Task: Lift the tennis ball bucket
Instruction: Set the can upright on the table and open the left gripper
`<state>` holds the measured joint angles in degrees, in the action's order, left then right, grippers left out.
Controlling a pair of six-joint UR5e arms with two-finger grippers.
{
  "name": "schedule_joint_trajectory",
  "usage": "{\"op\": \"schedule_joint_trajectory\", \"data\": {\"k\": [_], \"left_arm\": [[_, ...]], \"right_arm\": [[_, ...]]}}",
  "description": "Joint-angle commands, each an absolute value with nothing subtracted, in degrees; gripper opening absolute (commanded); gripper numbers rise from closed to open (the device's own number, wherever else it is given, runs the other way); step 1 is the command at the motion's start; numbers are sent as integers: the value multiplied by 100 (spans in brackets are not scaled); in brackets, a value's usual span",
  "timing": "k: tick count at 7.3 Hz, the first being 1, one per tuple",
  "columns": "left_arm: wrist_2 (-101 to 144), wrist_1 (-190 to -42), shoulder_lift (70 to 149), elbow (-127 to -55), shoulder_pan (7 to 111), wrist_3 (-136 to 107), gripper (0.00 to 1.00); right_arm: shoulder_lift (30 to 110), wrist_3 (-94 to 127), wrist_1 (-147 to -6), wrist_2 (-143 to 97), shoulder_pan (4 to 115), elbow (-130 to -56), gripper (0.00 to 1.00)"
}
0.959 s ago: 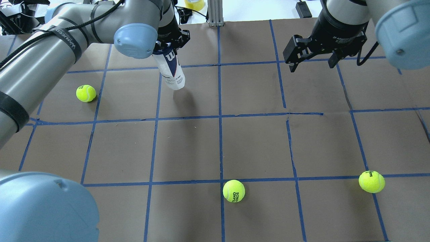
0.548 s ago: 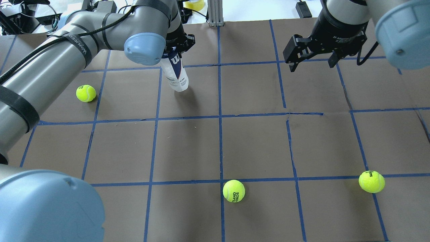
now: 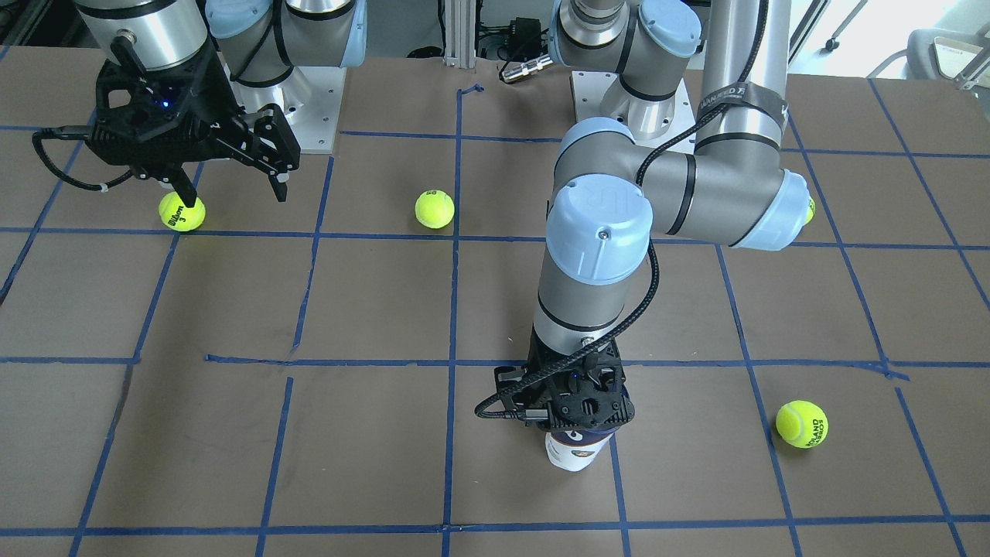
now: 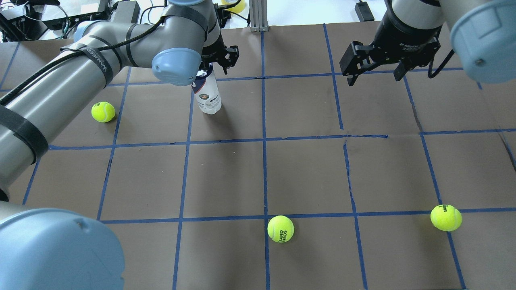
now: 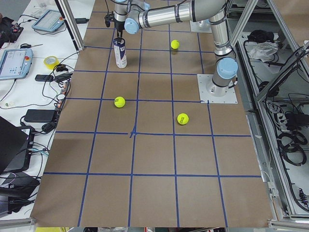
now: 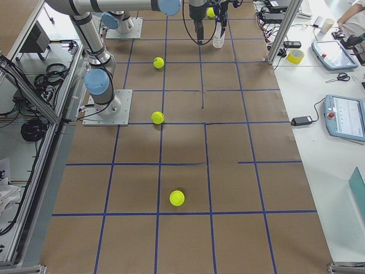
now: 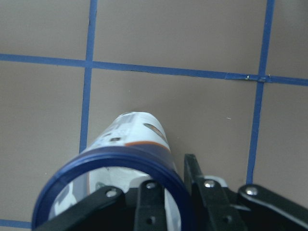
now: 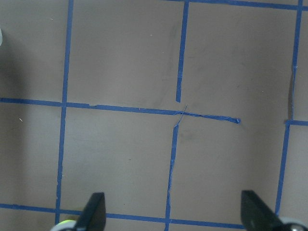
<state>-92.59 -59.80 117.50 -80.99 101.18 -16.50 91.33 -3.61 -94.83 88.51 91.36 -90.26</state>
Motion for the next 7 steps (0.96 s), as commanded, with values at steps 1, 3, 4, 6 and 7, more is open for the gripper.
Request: {"op": "schedule_joint_trajectory", "data": {"k": [1,3,4,6,7], "left_arm": [[-9237,-6301,11524,-8051,10125,-1652,100],[-9220,-6529,11409,-7946,10116,-1644,100],[-9054,-6852,11321,-7754,10099,-1644,100],[-8982,-7721,11146,-7306,10020,-1644,100],[-9026,-8178,10997,-7182,9793,-1504,100]], "right_arm": [[9141,-360,-9483,8851,9141,-9026,100],[9141,-360,-9483,8851,9132,-9026,100],[9141,-360,-9483,8859,9141,-9035,100],[9149,-360,-9475,8859,9141,-9035,100],[9149,-360,-9466,8859,9141,-9026,100]]}}
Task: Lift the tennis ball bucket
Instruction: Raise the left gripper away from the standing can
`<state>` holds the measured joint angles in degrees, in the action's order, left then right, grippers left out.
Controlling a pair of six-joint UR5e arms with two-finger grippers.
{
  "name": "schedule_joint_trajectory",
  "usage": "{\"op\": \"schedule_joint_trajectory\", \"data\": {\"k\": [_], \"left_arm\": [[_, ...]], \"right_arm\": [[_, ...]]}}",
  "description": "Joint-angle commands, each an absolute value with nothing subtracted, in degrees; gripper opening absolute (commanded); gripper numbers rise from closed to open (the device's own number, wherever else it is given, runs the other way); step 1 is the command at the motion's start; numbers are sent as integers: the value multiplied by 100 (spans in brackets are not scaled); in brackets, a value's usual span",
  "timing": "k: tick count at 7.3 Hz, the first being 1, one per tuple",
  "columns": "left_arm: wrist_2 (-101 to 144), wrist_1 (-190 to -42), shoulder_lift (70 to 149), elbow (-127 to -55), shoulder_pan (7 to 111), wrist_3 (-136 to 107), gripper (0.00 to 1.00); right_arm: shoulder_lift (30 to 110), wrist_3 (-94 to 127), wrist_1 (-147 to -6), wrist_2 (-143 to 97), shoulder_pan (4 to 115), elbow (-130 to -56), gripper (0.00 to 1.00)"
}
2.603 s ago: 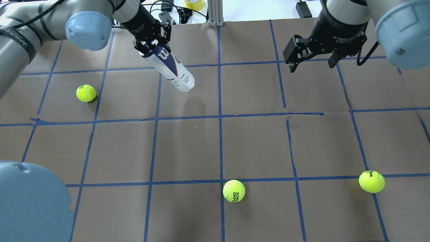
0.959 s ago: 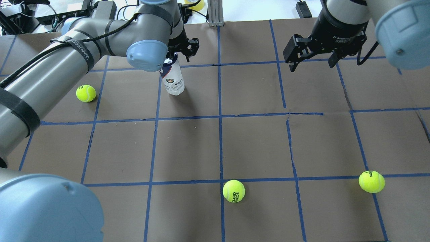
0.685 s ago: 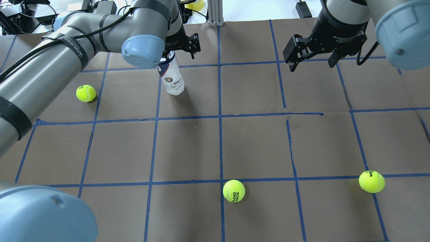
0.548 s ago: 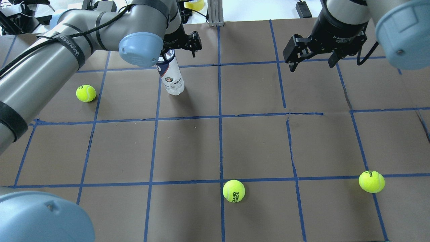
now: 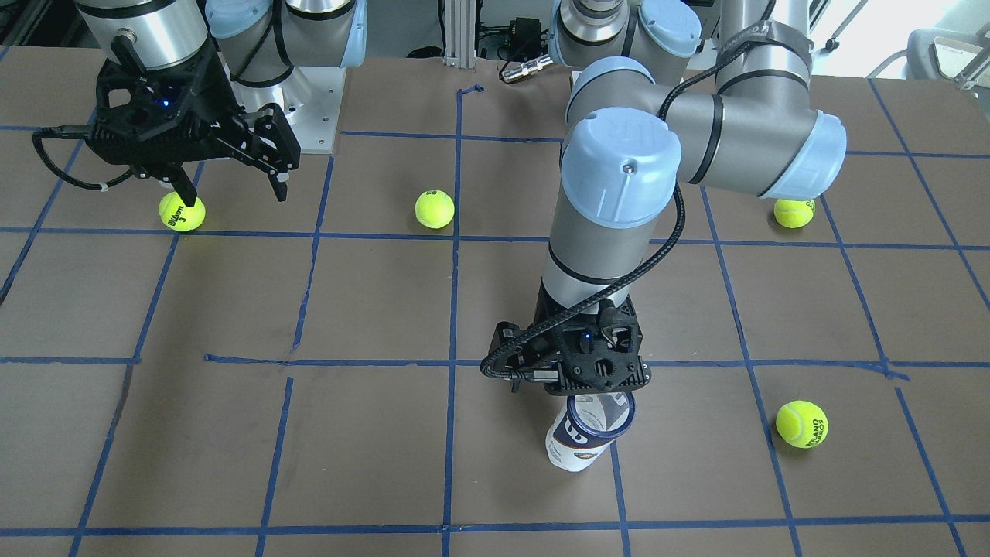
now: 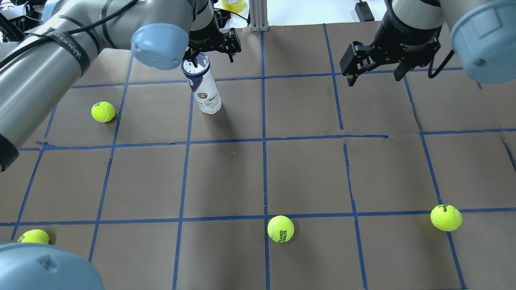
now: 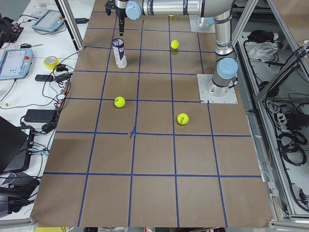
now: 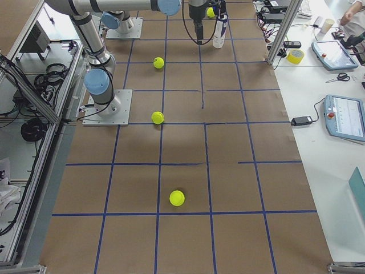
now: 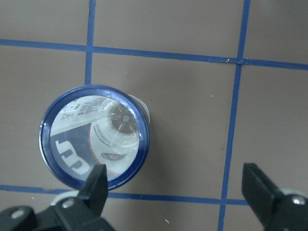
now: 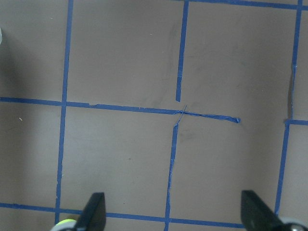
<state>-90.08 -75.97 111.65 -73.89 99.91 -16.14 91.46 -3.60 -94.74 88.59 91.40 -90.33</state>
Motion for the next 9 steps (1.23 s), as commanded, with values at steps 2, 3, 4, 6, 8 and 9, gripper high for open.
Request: {"op": "schedule_joint_trajectory", "data": {"k": [2,3,4,6,8,9], "left_arm": [[-9035,-8594,10602,-7294,9257,-472,100],[-9026,-8700,10434,-7417,9142,-74,100],[-9052,-8701,10224,-7670,9088,-9,100],[-9009,-8701,9881,-8014,8712,44,100],[-8983,-8666,9555,-8487,8605,315,100],[-8991,-8640,9397,-8664,8604,316,100]], "right_arm": [[9149,-360,-9475,8859,9141,-9035,100],[9158,-360,-9475,8859,9141,-9035,100],[9150,-360,-9475,8859,9141,-9035,100],[9150,-360,-9475,8859,9141,-9035,100],[9158,-352,-9466,8859,9141,-9035,100],[9158,-360,-9466,8859,9141,-9026,100]]}}
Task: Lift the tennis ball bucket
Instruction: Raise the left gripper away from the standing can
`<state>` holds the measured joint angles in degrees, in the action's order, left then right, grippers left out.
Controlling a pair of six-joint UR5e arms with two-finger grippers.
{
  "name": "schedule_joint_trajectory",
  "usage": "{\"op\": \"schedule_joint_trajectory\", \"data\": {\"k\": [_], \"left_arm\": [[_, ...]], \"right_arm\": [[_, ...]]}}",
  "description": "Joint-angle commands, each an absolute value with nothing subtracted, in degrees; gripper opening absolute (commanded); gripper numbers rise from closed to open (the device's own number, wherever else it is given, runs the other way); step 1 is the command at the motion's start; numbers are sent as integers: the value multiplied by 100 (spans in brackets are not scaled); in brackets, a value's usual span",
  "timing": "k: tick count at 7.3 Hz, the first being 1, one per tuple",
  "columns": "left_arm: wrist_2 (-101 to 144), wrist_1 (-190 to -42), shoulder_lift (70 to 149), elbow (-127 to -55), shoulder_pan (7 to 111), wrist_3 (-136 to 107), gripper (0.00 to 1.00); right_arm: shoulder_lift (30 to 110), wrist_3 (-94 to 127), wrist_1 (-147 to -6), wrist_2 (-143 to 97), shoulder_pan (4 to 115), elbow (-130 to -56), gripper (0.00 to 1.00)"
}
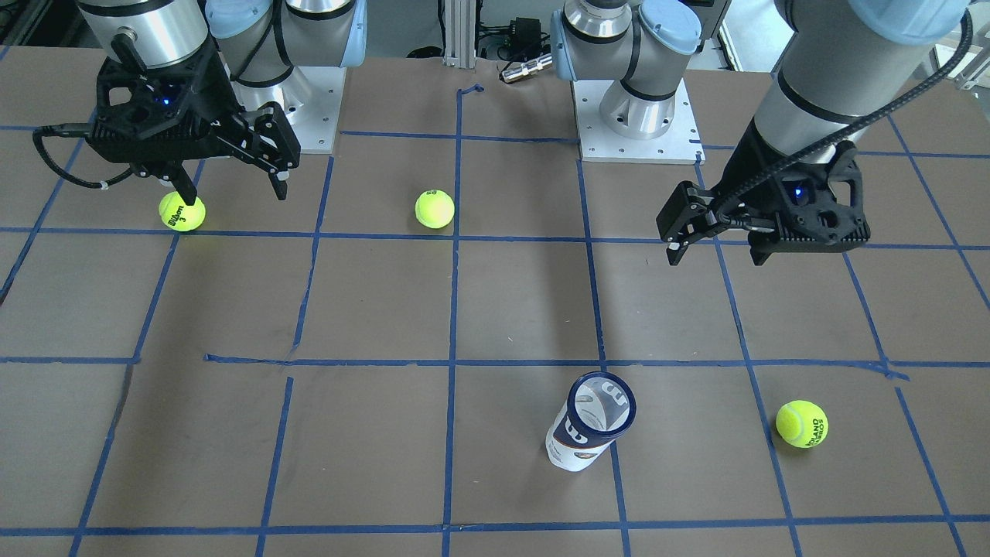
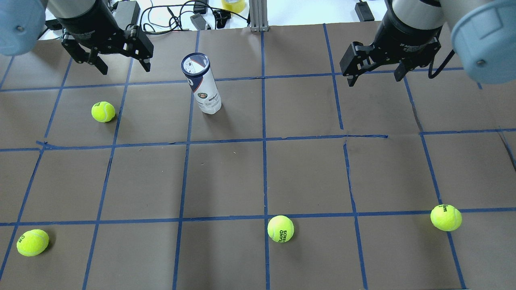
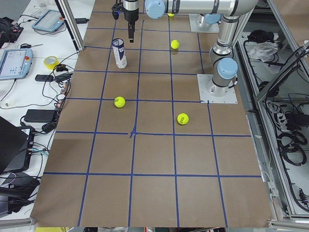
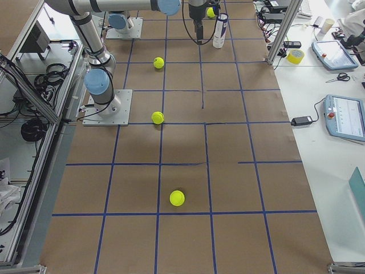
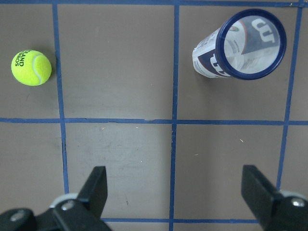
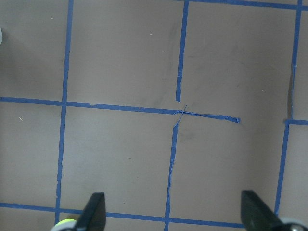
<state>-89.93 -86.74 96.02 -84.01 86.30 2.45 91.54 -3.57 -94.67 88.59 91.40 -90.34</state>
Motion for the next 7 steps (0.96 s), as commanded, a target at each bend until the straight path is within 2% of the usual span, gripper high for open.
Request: {"op": "schedule_joint_trajectory", "data": {"k": [1,7], "left_arm": [[-9000,-8640,9343,-8710,8596,316,100],[-9018,-8648,9281,-8736,8596,316,100]], "right_arm": [[9158,-360,-9466,8859,9141,-9026,100],[9158,-352,-9440,8859,9158,-9035,100]]}}
